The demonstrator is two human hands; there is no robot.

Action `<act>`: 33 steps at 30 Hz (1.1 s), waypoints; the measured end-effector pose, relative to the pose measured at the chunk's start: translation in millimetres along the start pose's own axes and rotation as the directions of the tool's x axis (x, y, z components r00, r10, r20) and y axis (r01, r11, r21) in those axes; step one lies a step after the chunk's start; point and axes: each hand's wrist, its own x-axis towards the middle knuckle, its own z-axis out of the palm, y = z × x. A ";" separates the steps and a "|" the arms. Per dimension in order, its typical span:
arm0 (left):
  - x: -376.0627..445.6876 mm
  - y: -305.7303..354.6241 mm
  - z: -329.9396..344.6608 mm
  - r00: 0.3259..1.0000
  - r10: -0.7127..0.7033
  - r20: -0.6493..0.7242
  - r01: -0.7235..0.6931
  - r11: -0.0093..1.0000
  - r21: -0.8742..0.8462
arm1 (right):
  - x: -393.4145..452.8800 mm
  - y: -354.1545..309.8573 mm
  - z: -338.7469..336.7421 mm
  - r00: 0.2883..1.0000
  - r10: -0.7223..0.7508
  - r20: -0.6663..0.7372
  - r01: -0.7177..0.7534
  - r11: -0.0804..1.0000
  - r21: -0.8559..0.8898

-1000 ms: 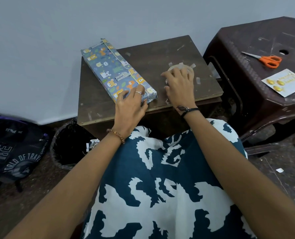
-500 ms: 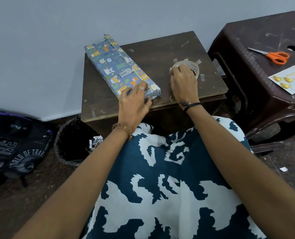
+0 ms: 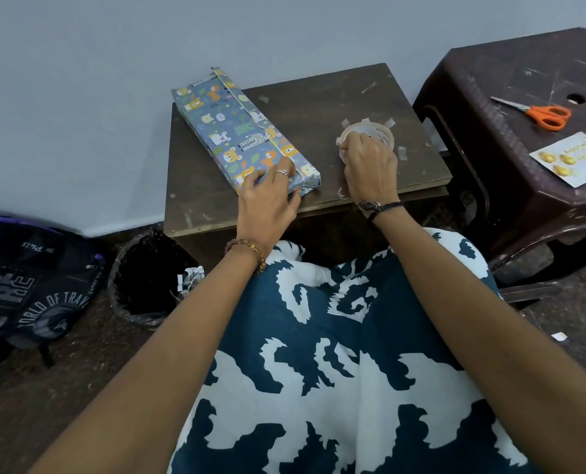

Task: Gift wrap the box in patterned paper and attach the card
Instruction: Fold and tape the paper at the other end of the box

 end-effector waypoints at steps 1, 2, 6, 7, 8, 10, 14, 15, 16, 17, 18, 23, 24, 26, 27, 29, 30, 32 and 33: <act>0.1 0.4 -0.7 1.000 -0.003 0.002 0.003 1.000 -0.003 | -0.1 1.2 -0.3 1.000 -0.024 -0.013 0.024 1.000 -0.011; 0.2 1.0 -1.1 1.000 -0.003 -0.001 0.003 1.000 0.002 | -0.2 1.7 -1.2 0.999 -0.048 -0.016 0.048 0.998 -0.028; 0.2 2.8 -2.9 1.000 -0.013 0.001 0.013 1.000 0.013 | 1.9 -3.7 -2.3 0.991 -0.122 0.054 0.129 0.979 -0.155; 0.4 2.7 -3.2 1.000 -0.018 0.006 0.018 1.000 0.009 | 0.4 -4.7 -1.9 0.989 -0.138 0.055 0.145 0.977 -0.159; 0.5 2.7 -3.5 1.000 -0.022 0.013 0.022 1.000 0.005 | -2.7 -5.3 -4.9 0.989 -0.138 0.045 0.143 0.979 -0.143; 0.5 2.9 -4.7 0.999 -0.022 0.027 0.022 1.000 -0.003 | -10.0 -4.1 -7.1 0.995 -0.103 0.003 0.103 0.995 0.010; 0.7 3.3 -8.4 0.999 -0.022 0.043 0.022 1.000 -0.016 | -19.4 4.5 -23.9 0.961 0.083 0.263 -0.216 0.819 0.531; 0.8 3.8 -9.6 0.998 -0.030 0.059 0.031 0.999 -0.027 | -21.3 4.2 -29.7 0.959 0.107 0.263 -0.254 0.735 0.629; 0.8 4.3 -10.5 0.997 -0.043 0.071 0.045 0.998 -0.038 | -23.9 2.9 -33.9 0.955 0.124 0.270 -0.283 0.659 0.697; 1.0 4.8 -11.3 0.996 -0.054 0.076 0.057 0.997 -0.046 | -27.1 0.7 -37.4 0.944 0.136 0.300 -0.321 0.585 0.745; 1.4 5.3 -12.1 0.995 -0.060 0.077 0.064 0.997 -0.050 | -30.8 -2.5 -40.0 0.924 0.150 0.351 -0.376 0.508 0.775; 2.7 7.6 -15.6 0.990 -0.114 0.083 0.121 0.988 -0.092 | -52.5 -36.0 -45.7 0.696 0.367 0.618 -0.614 -0.141 0.776; 2.6 7.1 -15.4 0.989 -0.123 0.082 0.130 0.987 -0.095 | -56.5 -44.0 -44.0 0.617 0.415 0.669 -0.609 -0.286 0.740; 2.3 5.8 -14.4 0.984 -0.147 0.102 0.158 0.982 -0.106 | -61.3 -57.4 -38.3 0.492 0.484 0.723 -0.576 -0.442 0.688; 2.6 5.3 -14.3 0.981 -0.157 0.116 0.170 0.979 -0.113 | -61.8 -62.9 -35.4 0.460 0.511 0.726 -0.555 -0.474 0.684; 2.4 3.8 -13.3 0.980 -0.160 0.115 0.173 0.978 -0.114 | -61.4 -73.9 -30.8 0.415 0.540 0.732 -0.498 -0.539 0.679; 2.3 3.1 -12.6 0.982 -0.156 0.104 0.168 0.979 -0.112 | -62.0 -79.7 -29.3 0.386 0.542 0.746 -0.469 -0.581 0.665; 2.2 2.5 -11.4 0.985 -0.147 0.090 0.157 0.981 -0.114 | -65.5 -91.0 -26.2 0.312 0.528 0.790 -0.430 -0.663 0.613; 2.2 2.4 -11.3 0.984 -0.149 0.101 0.160 0.980 -0.117 | -67.3 -95.9 -24.7 0.270 0.522 0.809 -0.418 -0.694 0.587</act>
